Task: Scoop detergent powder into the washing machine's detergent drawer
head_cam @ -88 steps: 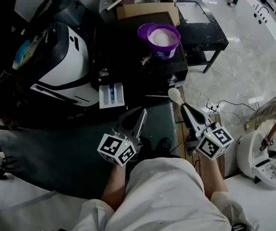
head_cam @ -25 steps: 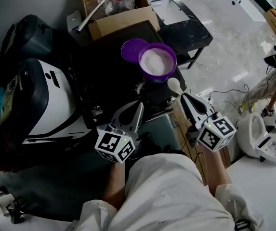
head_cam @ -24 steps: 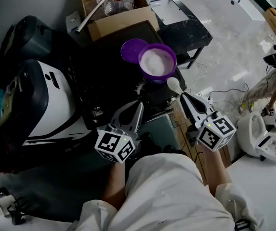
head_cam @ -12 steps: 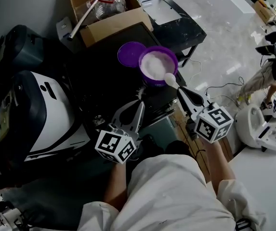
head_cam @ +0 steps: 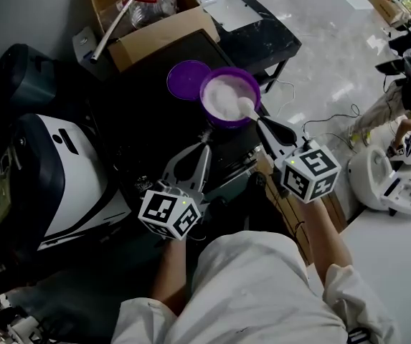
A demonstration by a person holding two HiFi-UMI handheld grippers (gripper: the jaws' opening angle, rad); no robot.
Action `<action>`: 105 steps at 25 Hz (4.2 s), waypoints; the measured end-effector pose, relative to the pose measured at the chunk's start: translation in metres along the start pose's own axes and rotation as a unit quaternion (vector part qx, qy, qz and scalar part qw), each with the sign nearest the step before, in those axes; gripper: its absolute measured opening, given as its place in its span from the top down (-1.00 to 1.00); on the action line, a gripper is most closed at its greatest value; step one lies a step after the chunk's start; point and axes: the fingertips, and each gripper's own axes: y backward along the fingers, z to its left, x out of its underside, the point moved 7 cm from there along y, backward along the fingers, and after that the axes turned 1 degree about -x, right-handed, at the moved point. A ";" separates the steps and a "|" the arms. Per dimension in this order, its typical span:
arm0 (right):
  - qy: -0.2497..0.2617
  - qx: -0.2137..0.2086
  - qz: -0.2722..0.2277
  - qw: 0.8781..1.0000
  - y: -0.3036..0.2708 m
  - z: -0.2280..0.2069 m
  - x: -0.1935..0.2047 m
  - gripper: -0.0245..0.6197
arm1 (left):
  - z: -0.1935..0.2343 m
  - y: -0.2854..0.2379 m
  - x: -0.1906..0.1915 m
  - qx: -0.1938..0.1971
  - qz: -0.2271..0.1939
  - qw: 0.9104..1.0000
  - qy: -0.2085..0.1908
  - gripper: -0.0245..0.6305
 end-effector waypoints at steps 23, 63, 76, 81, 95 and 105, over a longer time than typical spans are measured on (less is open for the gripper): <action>0.047 -0.005 0.083 0.995 -0.070 -0.047 -0.016 0.89 | 0.019 -0.048 -0.008 -0.037 0.009 0.999 0.019 0.86; 0.124 -0.018 0.230 0.965 -0.113 -0.042 0.004 0.90 | 0.026 -0.051 0.000 -0.049 0.017 0.998 0.022 0.86; 0.130 -0.049 0.254 0.957 -0.116 -0.037 0.006 0.90 | 0.025 -0.050 -0.002 -0.047 0.015 0.999 0.022 0.86; 0.117 -0.066 0.260 0.956 -0.116 -0.035 0.009 0.90 | 0.023 -0.050 0.000 -0.045 0.016 0.999 0.021 0.86; 0.085 -0.109 0.280 0.950 -0.111 -0.027 0.011 0.89 | 0.021 -0.045 -0.001 -0.044 0.016 0.999 0.019 0.87; 0.066 -0.131 0.268 0.952 -0.102 -0.016 0.010 0.89 | 0.020 -0.042 0.000 -0.045 0.015 0.999 0.015 0.86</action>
